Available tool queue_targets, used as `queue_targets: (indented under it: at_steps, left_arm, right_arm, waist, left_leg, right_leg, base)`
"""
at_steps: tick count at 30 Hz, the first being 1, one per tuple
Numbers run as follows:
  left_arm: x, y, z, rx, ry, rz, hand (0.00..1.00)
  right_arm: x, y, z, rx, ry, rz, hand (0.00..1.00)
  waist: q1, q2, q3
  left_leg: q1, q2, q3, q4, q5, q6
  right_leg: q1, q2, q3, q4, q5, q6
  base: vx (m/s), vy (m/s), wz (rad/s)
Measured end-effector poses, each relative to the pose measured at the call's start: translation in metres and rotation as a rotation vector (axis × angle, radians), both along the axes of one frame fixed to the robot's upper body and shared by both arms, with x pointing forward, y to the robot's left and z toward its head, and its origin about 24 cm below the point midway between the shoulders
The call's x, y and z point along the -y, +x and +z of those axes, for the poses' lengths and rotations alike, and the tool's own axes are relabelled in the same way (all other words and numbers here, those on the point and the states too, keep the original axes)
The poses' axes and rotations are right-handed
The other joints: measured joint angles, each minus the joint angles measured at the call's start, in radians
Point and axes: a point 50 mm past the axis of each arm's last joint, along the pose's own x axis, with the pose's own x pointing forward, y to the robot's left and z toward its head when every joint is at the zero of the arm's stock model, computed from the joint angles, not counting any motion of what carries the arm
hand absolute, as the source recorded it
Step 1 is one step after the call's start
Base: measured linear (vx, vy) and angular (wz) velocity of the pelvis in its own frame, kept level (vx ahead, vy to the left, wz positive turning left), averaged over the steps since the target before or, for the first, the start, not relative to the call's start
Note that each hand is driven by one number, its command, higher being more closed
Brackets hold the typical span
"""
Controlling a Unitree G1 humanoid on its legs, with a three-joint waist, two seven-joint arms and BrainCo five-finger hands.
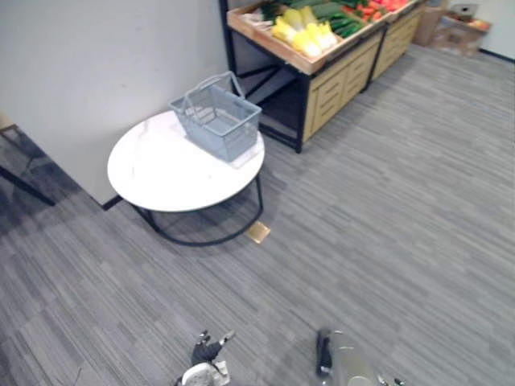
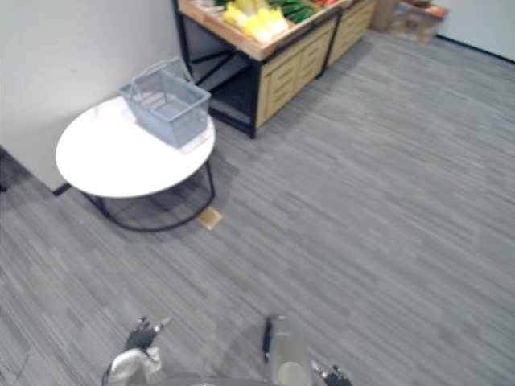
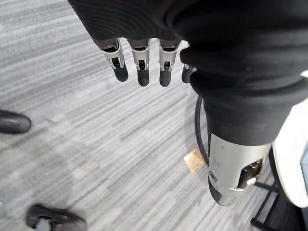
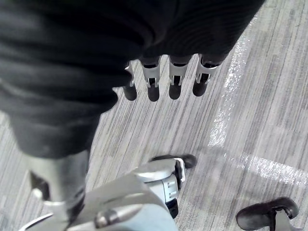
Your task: Pick vegetable in the basket
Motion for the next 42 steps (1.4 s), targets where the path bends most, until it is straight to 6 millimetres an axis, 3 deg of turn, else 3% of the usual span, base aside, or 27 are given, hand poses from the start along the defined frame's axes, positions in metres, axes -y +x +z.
queue_targets:
  at_steps: [1,2,4,5,6,10,11,13,15,17,19,22,23,24,26,27,30,31,32,33,34,36,37,38,39,41,42]
  left_arm:
    - [0.001,-0.005,-0.002,-0.011,-0.011,0.021,0.0]
    - [0.004,-0.014,-0.007,-0.048,-0.03,0.05,0.0]
    - [0.011,-0.022,-0.012,-0.082,-0.055,0.069,0.0]
    - [0.017,-0.028,-0.015,-0.111,-0.063,0.053,0.0]
    - [0.018,-0.03,-0.016,-0.121,-0.068,0.06,0.0]
    - [0.012,-0.038,-0.019,-0.144,-0.069,0.113,0.0]
    - [0.009,-0.043,-0.019,-0.15,-0.072,0.141,0.0]
    - [0.007,-0.045,-0.019,-0.151,-0.072,0.17,0.0]
    - [0.004,-0.043,-0.018,-0.134,-0.073,0.196,0.0]
    - [0.003,-0.04,-0.016,-0.113,-0.068,0.197,0.0]
    - [0.003,-0.038,-0.016,-0.111,-0.06,0.19,0.0]
    - [0.006,-0.037,-0.015,-0.114,-0.05,0.167,0.0]
    - [0.007,-0.036,-0.015,-0.111,-0.051,0.166,0.0]
    - [0.006,-0.035,-0.015,-0.105,-0.048,0.162,0.0]
    - [-0.006,-0.033,-0.012,-0.098,-0.004,0.13,0.0]
    - [-0.008,-0.033,-0.012,-0.099,0.0,0.129,0.0]
    - [-0.018,-0.038,-0.012,-0.12,0.026,0.133,0.0]
    - [-0.021,-0.041,-0.013,-0.135,0.033,0.137,0.0]
    - [-0.025,-0.048,-0.013,-0.16,0.046,0.131,0.0]
    - [-0.026,-0.051,-0.014,-0.171,0.055,0.113,0.0]
    - [-0.029,-0.054,-0.014,-0.188,0.068,0.089,0.0]
    - [-0.028,-0.053,-0.014,-0.197,0.078,0.062,0.0]
    - [-0.025,-0.05,-0.014,-0.193,0.077,0.042,0.0]
    - [-0.024,-0.05,-0.015,-0.192,0.075,0.041,0.0]
    - [-0.019,-0.048,-0.015,-0.186,0.063,0.042,0.0]
    - [-0.013,-0.046,-0.016,-0.18,0.049,0.046,0.0]
    - [-0.013,-0.046,-0.016,-0.176,0.038,0.063,0.0]
  right_arm:
    - [-0.002,-0.003,-0.001,-0.004,0.006,-0.006,0.0]
    - [-0.002,-0.001,0.0,0.0,0.004,-0.006,0.0]
    - [0.004,0.003,0.002,0.021,-0.01,-0.015,0.0]
    - [0.011,0.004,0.004,0.026,-0.025,-0.022,0.0]
    - [0.012,0.007,0.005,0.031,-0.028,-0.021,0.0]
    - [0.015,0.012,0.006,0.038,-0.036,-0.012,0.0]
    - [0.016,0.012,0.006,0.034,-0.038,-0.008,0.0]
    - [0.017,0.011,0.006,0.028,-0.041,-0.009,0.0]
    - [0.017,0.009,0.004,0.011,-0.043,-0.016,0.0]
    - [0.017,0.005,0.003,-0.001,-0.04,-0.038,0.0]
    - [0.016,0.003,0.003,-0.006,-0.04,-0.043,0.0]
    - [0.015,-0.002,0.003,-0.012,-0.042,-0.04,0.0]
    - [0.018,-0.001,0.003,-0.018,-0.054,-0.022,0.0]
    - [0.016,0.0,0.003,-0.017,-0.053,-0.009,0.0]
    - [0.009,0.005,0.002,-0.011,-0.035,0.022,0.0]
    - [0.007,0.007,0.002,-0.008,-0.033,0.027,0.0]
    - [0.003,0.009,0.001,-0.006,-0.022,0.037,0.0]
    - [0.001,0.017,0.002,0.015,-0.02,0.051,0.0]
    - [0.0,0.024,0.003,0.032,-0.02,0.074,0.0]
    - [-0.001,0.024,0.004,0.036,-0.021,0.083,0.0]
    - [-0.001,0.022,0.003,0.037,-0.022,0.087,0.0]
    - [-0.001,0.02,0.003,0.037,-0.019,0.088,0.0]
    - [0.0,0.019,0.003,0.036,-0.02,0.087,0.0]
    - [0.0,0.019,0.004,0.036,-0.022,0.087,0.0]
    - [0.002,0.021,0.004,0.04,-0.028,0.088,0.0]
    - [0.005,0.021,0.005,0.04,-0.035,0.087,0.0]
    - [0.005,0.021,0.005,0.039,-0.036,0.085,0.0]
  waist:
    - [0.001,-0.014,-0.007]
    - [0.004,0.0,-0.014]
    - [0.002,0.031,-0.027]
    - [0.005,0.06,-0.045]
    - [0.007,0.069,-0.049]
    - [0.005,0.072,-0.044]
    - [0.01,0.073,-0.043]
    - [0.013,0.069,-0.041]
    - [0.02,0.068,-0.04]
    - [0.035,0.068,-0.039]
    - [0.034,0.059,-0.037]
    - [0.034,0.067,-0.037]
    - [0.04,0.068,-0.041]
    - [0.044,0.069,-0.05]
    - [0.049,0.012,-0.067]
    - [0.047,0.006,-0.068]
    - [0.066,-0.029,-0.083]
    - [0.064,-0.034,-0.081]
    - [0.058,-0.037,-0.079]
    - [0.051,-0.033,-0.077]
    - [0.041,-0.034,-0.077]
    - [0.03,-0.035,-0.074]
    - [0.023,-0.025,-0.072]
    - [0.019,-0.023,-0.073]
    - [0.007,-0.011,-0.068]
    - [0.006,0.0,-0.068]
    - [0.01,-0.001,-0.066]
  left_leg:
    - [0.027,0.006,-0.011,-0.001,-0.024,-0.017]
    - [0.058,0.033,-0.028,0.006,-0.04,-0.022]
    - [0.068,0.067,-0.031,0.05,-0.006,-0.053]
    - [0.064,0.099,-0.033,0.095,0.032,-0.073]
    - [0.055,0.111,-0.036,0.128,0.056,-0.088]
    - [-0.184,0.163,-0.086,0.705,0.378,-0.229]
    - [-0.255,0.18,-0.038,0.862,0.343,-0.221]
    - [-0.314,0.201,0.039,0.946,0.271,-0.196]
    - [-0.38,0.212,0.118,0.908,0.183,-0.151]
    - [-0.432,0.215,0.162,0.733,0.136,-0.125]
    - [-0.428,0.183,0.197,0.397,0.147,-0.109]
    - [-0.419,0.136,0.189,0.061,0.221,-0.109]
    - [-0.437,0.128,0.172,0.082,0.289,-0.102]
    - [-0.441,0.112,0.172,0.101,0.298,-0.094]
    - [-0.457,0.044,0.181,0.14,0.27,-0.051]
    - [-0.455,0.036,0.183,0.14,0.265,-0.042]
    - [-0.376,-0.013,0.223,0.084,0.24,-0.006]
    - [-0.327,-0.018,0.234,0.058,0.222,-0.005]
    - [-0.271,-0.02,0.246,0.043,0.203,0.005]
    - [-0.244,-0.018,0.244,0.041,0.193,0.017]
    - [-0.205,-0.017,0.235,0.042,0.175,0.026]
    - [-0.123,-0.015,0.198,0.028,0.15,0.031]
    - [-0.086,-0.005,0.168,0.007,0.147,0.025]
    - [-0.081,-0.001,0.159,0.004,0.147,0.025]
    - [-0.061,0.019,0.123,-0.008,0.146,0.022]
    - [-0.052,0.049,0.09,-0.015,0.137,-0.001]
    - [-0.054,0.064,0.059,-0.014,0.123,-0.034]
  right_leg:
    - [-0.001,-0.008,0.016,-0.06,0.01,0.004]
    - [-0.005,0.0,0.01,0.004,0.125,0.008]
    - [-0.021,0.012,-0.009,0.124,0.142,-0.011]
    - [-0.018,0.036,-0.027,0.175,0.096,-0.057]
    - [-0.008,0.045,-0.038,0.187,0.079,-0.066]
    - [0.182,0.077,-0.074,0.122,-0.011,-0.096]
    - [0.26,0.085,-0.072,0.079,-0.018,-0.106]
    - [0.362,0.088,-0.063,0.015,-0.03,-0.118]
    - [0.459,0.086,-0.045,-0.051,-0.049,-0.111]
    - [0.517,0.079,-0.026,-0.08,-0.064,-0.094]
    - [0.558,0.048,-0.019,-0.085,-0.096,-0.061]
    - [0.61,0.018,-0.028,-0.087,-0.153,-0.013]
    - [0.631,0.01,-0.018,-0.088,-0.179,0.002]
    - [0.639,0.001,-0.009,-0.092,-0.191,-0.007]
    - [0.62,-0.062,0.05,-0.051,-0.202,-0.022]
    - [0.611,-0.068,0.063,-0.034,-0.199,-0.02]
    - [0.521,-0.105,0.173,0.172,-0.155,0.031]
    - [0.461,-0.105,0.208,0.334,-0.117,0.091]
    - [0.382,-0.099,0.245,0.531,-0.026,0.192]
    - [0.353,-0.092,0.256,0.617,0.023,0.198]
    - [0.319,-0.079,0.256,0.727,0.033,0.198]
    - [0.242,-0.07,0.174,0.887,-0.037,0.172]
    - [0.197,-0.076,0.093,0.864,-0.101,0.096]
    - [0.19,-0.078,0.077,0.846,-0.112,0.077]
    - [0.178,-0.084,0.016,0.726,-0.141,0.029]
    - [0.176,-0.085,-0.007,0.47,-0.139,0.028]
    - [0.184,-0.09,0.013,0.277,-0.118,0.035]
  base:
    - [0.64,-0.274,0.53]
    - [0.65,-0.282,0.48]
    - [0.65,-0.297,0.35]
    - [0.63,-0.294,0.18]
    - [0.6,-0.283,0.07]
    - [0.58,-0.244,0.1]
    - [0.55,-0.169,-0.02]
    - [0.33,-0.08,-0.11]
    - [0.34,-0.058,-0.22]
    - [0.34,0.052,-0.37]
    - [0.34,0.148,-0.19]
    - [0.35,0.263,0.11]
    - [0.4,0.32,0.08]
    - [0.42,0.293,-0.1]
    - [0.43,0.235,-0.1]
    - [0.48,0.27,0.09]
    - [0.38,0.185,-0.19]
    - [0.34,0.094,-0.42]
    - [0.4,0.104,-0.31]
    - [0.32,0.061,-0.09]
    - [0.37,0.012,0.23]
    - [0.41,-0.023,0.52]
    - [0.28,-0.058,0.56]
    - [0.35,-0.116,0.85]
    - [0.34,-0.162,0.83]
    - [0.31,-0.211,0.81]
    - [0.3,-0.32,0.69]
